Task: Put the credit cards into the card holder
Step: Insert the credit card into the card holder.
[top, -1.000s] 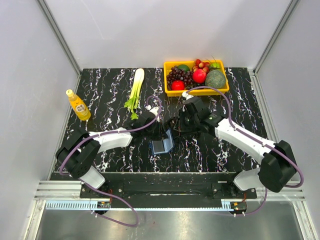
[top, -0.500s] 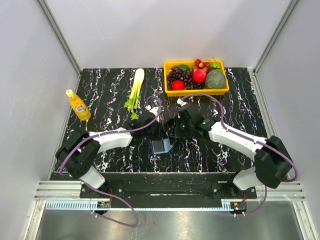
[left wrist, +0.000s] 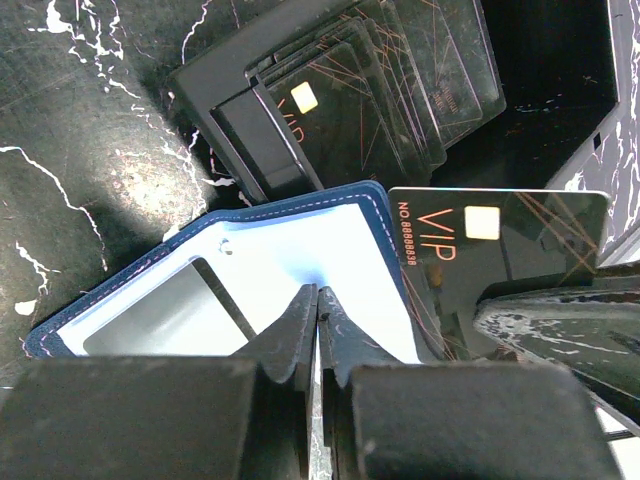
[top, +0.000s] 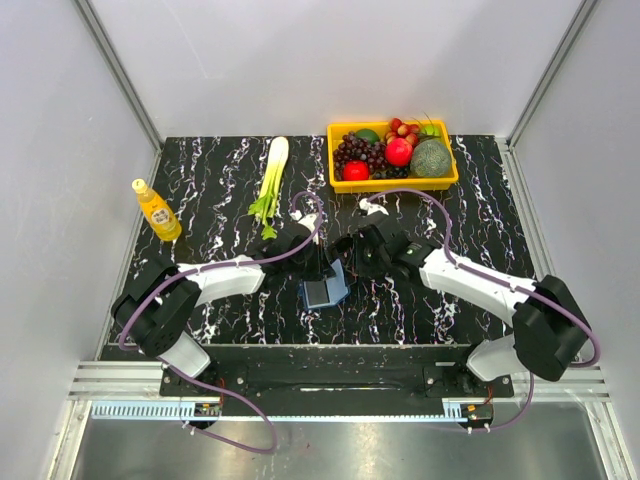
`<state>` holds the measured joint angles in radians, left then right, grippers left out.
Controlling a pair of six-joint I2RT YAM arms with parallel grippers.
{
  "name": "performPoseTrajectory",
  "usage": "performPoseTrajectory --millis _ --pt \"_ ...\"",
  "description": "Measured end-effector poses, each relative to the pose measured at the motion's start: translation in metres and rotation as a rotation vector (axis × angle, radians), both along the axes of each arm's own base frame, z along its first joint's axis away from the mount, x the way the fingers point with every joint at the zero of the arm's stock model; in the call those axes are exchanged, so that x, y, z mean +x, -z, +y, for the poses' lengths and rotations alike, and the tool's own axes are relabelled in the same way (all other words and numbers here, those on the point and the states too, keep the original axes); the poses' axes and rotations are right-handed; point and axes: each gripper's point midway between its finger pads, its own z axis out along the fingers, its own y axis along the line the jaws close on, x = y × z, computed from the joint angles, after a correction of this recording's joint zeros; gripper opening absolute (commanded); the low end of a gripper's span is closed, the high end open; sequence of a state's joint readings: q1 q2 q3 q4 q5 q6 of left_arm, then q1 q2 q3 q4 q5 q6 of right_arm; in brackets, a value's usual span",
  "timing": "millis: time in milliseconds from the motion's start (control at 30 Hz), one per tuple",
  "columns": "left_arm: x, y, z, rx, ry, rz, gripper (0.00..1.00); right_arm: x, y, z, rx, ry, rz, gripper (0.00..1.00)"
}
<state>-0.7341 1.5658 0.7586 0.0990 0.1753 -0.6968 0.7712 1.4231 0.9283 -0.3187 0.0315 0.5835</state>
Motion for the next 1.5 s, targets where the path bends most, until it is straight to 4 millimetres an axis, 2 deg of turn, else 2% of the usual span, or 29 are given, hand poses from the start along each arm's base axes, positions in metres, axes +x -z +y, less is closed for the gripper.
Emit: performPoseTrajectory --millis 267,900,1133,1367,1500 --pt "-0.001 0.003 0.002 0.006 -0.003 0.003 0.04 0.003 -0.009 0.002 0.022 0.002 -0.029 0.00" --pt "-0.004 0.005 0.005 0.010 -0.007 0.010 0.04 0.002 -0.005 0.008 0.018 -0.011 -0.030 0.00" --pt "-0.004 0.005 0.005 0.010 -0.007 0.010 0.04 0.006 -0.024 0.007 0.034 0.001 -0.069 0.00" --pt "-0.004 0.005 0.005 0.010 -0.007 0.010 0.04 0.005 -0.021 0.007 0.029 -0.002 -0.063 0.00" --pt "-0.004 0.005 0.005 0.010 -0.007 0.010 0.04 0.005 -0.013 0.008 0.014 -0.004 -0.047 0.00"
